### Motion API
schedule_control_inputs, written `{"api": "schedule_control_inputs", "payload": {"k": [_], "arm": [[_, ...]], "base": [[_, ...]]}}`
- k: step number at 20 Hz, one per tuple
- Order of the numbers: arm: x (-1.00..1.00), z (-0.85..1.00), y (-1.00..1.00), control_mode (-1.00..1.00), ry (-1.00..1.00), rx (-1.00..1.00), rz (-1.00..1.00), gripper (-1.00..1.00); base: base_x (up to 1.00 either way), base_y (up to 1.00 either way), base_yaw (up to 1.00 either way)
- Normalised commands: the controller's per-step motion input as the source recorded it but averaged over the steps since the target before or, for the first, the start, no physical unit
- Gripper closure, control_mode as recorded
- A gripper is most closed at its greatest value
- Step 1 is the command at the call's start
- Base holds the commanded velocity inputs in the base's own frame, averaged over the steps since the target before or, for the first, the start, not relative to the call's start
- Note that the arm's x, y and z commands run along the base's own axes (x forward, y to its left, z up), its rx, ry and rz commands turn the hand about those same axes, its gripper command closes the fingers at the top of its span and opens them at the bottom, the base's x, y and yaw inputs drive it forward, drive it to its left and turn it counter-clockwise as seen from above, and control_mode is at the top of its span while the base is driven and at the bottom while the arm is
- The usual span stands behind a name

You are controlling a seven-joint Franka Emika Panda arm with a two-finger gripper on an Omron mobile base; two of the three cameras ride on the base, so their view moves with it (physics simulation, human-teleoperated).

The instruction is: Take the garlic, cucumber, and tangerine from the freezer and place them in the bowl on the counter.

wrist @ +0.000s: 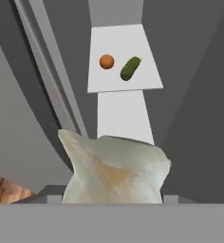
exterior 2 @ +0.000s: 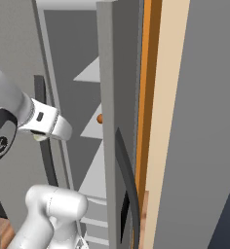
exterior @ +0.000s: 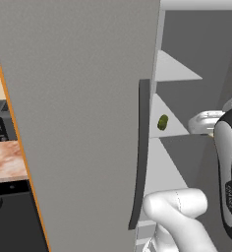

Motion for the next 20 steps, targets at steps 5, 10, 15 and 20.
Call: {"api": "schedule_control_inputs", "payload": {"k": [5,10,15,20], "arm": [[-0.03,-0.19,0.05,-1.0,0.04,0.0,0.0,1.0],[0.0,-0.01,0.0,-1.0,0.01,0.0,0.0,1.0],[0.0,-0.02,0.0,1.0,0.0,0.0,0.0,1.0],[0.0,0.0,0.0,1.0,0.0,0.0,0.0,1.0]], "base": [[0.0,0.0,0.0],[0.0,0.0,0.0],[-0.4,0.24,0.0],[-0.4,0.93,0.0]]}}
